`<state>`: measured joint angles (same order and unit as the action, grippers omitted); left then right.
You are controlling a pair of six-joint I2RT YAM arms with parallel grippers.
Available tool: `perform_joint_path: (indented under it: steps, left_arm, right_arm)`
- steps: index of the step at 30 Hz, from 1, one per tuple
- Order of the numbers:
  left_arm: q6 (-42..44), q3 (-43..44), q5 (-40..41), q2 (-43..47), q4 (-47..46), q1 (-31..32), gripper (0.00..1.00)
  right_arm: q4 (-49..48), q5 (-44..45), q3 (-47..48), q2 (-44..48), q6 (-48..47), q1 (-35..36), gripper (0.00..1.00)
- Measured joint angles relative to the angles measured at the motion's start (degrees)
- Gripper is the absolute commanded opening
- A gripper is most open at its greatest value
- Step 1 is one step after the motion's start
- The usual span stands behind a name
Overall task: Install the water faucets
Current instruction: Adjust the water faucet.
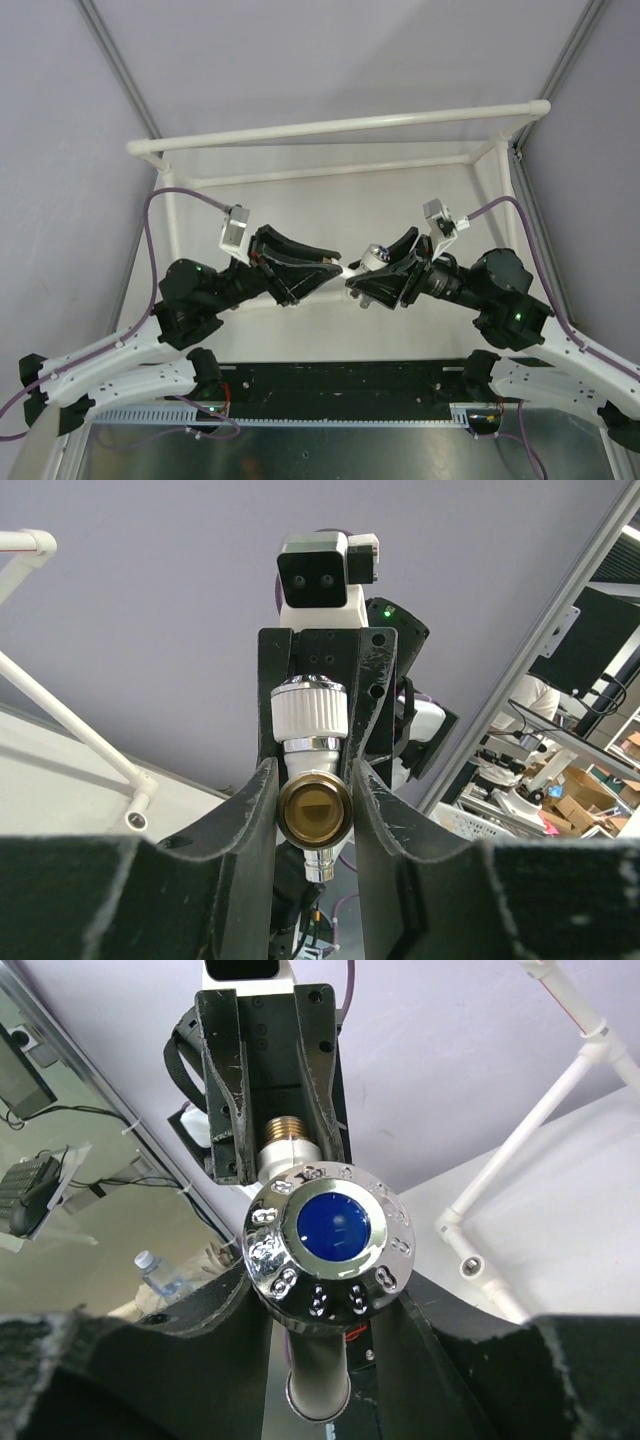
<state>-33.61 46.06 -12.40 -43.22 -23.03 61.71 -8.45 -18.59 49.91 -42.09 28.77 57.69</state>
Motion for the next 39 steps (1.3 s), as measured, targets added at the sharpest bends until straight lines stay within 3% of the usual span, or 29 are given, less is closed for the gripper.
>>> perform_joint_path:
  steps: [5, 18, 25, 39]
  left_arm:
    - [-0.13, 0.02, -1.84, -1.53, -0.92, 0.0, 0.27]
    - [-0.9, 0.92, -13.09, -7.06, 0.09, -0.17, 0.43]
    - [-0.81, 1.42, -16.04, -7.37, 1.57, -0.15, 0.57]
    - [3.48, 3.65, -13.51, -7.1, 9.97, 0.02, 0.54]
  right_arm:
    - [1.14, 0.24, -0.28, 1.49, -0.24, -0.7, 0.0]
    - [14.08, -12.63, 4.79, 2.93, -1.36, -9.29, 0.0]
    - [18.71, -15.67, 6.38, 2.62, -1.95, -11.15, 0.0]
    - [20.76, -15.69, 6.49, 2.62, -2.36, -12.09, 0.0]
